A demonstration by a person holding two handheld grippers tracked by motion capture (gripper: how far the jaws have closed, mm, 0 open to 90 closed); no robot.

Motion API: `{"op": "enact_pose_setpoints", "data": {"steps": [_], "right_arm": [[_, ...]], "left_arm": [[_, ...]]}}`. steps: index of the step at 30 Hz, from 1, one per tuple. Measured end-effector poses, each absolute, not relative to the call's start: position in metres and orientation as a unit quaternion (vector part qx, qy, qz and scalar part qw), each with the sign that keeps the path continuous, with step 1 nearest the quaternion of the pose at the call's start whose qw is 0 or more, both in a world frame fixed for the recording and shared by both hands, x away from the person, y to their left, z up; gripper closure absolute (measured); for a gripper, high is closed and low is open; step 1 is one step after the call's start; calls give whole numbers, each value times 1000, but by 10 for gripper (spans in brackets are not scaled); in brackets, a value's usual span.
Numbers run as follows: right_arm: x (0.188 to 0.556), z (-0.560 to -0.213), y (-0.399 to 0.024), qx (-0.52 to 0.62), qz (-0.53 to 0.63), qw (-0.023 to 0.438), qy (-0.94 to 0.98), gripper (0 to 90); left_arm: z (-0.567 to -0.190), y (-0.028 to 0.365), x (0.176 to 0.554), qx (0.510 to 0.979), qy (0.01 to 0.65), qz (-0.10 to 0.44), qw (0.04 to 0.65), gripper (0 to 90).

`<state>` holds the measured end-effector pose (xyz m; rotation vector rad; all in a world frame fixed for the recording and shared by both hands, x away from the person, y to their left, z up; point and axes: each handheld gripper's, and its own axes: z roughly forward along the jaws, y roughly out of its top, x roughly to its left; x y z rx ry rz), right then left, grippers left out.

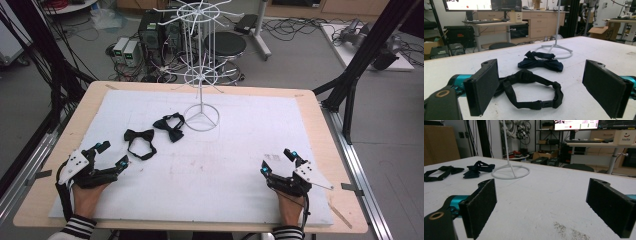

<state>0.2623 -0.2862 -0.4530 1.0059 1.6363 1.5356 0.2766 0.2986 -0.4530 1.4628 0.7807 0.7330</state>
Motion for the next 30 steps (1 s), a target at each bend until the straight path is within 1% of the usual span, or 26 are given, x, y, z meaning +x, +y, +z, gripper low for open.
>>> {"op": "enact_pose_setpoints", "data": {"steps": [15,21,30], "right_arm": [[262,-453,-287,385,590,335,626,90],[262,-453,-287,384,590,336,626,90],[262,-453,-287,386,590,335,625,90]], "left_arm": [[-453,301,278,629,353,311,619,142],[-449,306,282,635,356,308,613,142],[-428,312,291,660,344,285,603,142]]}}
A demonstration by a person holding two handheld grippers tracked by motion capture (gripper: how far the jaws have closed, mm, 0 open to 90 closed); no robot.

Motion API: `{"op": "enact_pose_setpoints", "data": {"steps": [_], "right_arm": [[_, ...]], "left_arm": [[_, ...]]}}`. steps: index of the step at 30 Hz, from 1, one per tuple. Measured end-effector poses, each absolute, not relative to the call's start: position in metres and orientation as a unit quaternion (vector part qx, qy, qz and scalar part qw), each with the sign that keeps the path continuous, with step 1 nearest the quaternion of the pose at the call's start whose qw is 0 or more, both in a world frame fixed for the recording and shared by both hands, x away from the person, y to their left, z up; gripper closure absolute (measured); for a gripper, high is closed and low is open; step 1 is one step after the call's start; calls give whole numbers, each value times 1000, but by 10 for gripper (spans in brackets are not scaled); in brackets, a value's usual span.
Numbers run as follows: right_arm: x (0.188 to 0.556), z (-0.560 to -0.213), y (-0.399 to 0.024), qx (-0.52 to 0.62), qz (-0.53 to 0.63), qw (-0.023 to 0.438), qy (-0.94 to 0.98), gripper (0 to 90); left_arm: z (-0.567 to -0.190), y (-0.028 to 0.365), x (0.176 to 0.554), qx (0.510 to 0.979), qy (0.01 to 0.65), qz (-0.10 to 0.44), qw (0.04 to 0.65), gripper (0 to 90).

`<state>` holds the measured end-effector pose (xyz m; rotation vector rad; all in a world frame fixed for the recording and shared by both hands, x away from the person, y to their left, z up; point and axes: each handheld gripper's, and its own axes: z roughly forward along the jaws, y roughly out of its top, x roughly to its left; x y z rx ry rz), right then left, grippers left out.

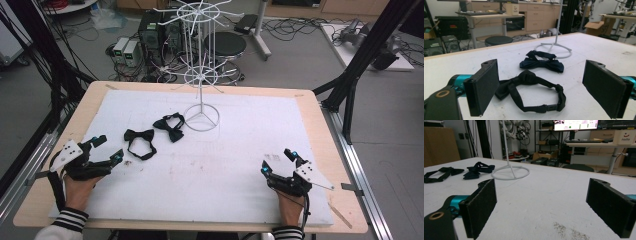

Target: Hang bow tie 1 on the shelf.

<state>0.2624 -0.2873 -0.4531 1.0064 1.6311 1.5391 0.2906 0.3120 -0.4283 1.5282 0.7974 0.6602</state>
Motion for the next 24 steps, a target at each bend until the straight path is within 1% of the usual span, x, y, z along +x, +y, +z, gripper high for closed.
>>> {"op": "enact_pose_setpoints", "data": {"steps": [6,9,13,24], "right_arm": [[262,-453,-287,385,590,336,625,90],[262,-453,-287,385,590,336,625,90],[262,-453,-287,386,590,336,625,90],[262,-453,-287,386,593,335,623,90]], "left_arm": [[-414,307,299,687,317,280,590,142],[-402,302,308,714,295,275,572,143],[-395,297,316,732,279,269,561,143],[-372,273,345,787,226,231,526,147]]}}
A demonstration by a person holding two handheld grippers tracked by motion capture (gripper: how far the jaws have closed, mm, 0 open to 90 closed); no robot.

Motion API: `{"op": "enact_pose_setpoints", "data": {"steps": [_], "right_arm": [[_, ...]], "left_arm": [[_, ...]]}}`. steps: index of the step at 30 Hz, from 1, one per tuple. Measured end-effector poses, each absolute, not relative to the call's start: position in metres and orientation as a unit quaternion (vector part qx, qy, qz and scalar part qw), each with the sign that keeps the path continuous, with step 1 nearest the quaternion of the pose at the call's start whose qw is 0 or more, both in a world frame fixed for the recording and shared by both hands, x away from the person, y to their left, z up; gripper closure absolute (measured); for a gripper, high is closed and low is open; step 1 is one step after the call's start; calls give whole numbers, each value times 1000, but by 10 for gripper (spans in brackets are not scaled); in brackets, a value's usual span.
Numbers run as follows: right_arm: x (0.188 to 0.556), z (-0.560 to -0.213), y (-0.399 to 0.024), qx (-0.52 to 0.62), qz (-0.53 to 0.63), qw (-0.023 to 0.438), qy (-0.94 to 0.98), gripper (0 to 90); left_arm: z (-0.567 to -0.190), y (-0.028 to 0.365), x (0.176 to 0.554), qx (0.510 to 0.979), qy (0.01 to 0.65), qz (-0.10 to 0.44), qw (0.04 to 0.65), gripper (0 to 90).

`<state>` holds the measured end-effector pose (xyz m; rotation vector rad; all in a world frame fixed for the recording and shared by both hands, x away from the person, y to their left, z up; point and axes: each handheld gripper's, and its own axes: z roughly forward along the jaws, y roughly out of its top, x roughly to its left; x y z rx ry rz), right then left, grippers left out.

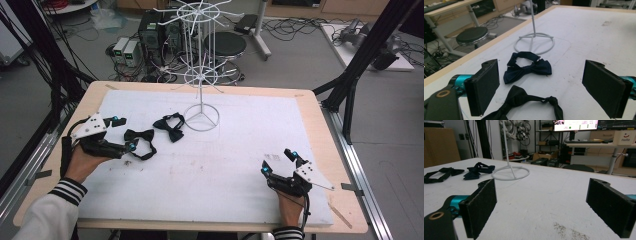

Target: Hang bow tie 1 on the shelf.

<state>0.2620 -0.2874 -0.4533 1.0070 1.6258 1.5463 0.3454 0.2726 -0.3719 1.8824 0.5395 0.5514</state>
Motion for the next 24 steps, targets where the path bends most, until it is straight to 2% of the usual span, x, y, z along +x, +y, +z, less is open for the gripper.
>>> {"op": "enact_pose_setpoints", "data": {"steps": [24], "right_arm": [[262,-453,-289,389,596,332,620,90]], "left_arm": [[-362,238,401,861,167,167,451,149]]}}
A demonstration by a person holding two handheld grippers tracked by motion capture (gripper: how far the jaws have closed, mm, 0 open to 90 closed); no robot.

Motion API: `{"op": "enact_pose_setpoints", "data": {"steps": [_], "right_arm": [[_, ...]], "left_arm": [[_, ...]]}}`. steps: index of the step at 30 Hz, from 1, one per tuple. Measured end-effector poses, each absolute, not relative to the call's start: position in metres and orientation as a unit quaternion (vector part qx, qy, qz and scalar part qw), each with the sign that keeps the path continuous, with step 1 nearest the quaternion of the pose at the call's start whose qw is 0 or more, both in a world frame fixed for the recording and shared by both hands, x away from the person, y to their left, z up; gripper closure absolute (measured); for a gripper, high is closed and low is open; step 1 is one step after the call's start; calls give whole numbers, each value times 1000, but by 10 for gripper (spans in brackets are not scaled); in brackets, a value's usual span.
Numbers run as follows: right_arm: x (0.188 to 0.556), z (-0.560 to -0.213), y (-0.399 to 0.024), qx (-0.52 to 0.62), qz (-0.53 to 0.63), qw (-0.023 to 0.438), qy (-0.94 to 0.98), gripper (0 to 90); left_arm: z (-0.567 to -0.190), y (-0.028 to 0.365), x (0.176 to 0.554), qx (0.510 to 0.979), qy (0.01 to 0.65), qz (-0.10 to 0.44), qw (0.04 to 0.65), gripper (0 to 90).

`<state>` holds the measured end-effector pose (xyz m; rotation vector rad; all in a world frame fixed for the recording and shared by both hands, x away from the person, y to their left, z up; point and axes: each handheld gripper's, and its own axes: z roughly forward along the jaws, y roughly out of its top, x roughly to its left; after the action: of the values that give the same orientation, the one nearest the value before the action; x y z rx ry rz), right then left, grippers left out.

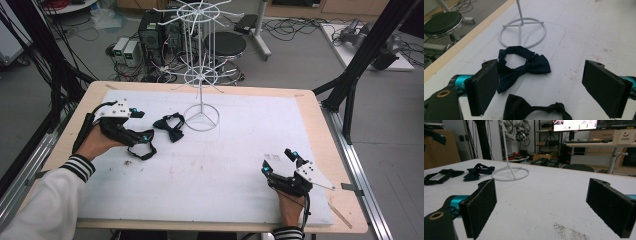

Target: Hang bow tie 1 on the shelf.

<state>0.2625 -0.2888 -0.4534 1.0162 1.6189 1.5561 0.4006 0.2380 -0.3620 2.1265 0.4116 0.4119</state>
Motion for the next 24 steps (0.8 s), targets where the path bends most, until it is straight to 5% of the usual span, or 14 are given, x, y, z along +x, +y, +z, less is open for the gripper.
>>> {"op": "enact_pose_setpoints", "data": {"steps": [24], "right_arm": [[262,-454,-290,394,598,331,614,90]], "left_arm": [[-368,220,441,895,122,136,407,185]]}}
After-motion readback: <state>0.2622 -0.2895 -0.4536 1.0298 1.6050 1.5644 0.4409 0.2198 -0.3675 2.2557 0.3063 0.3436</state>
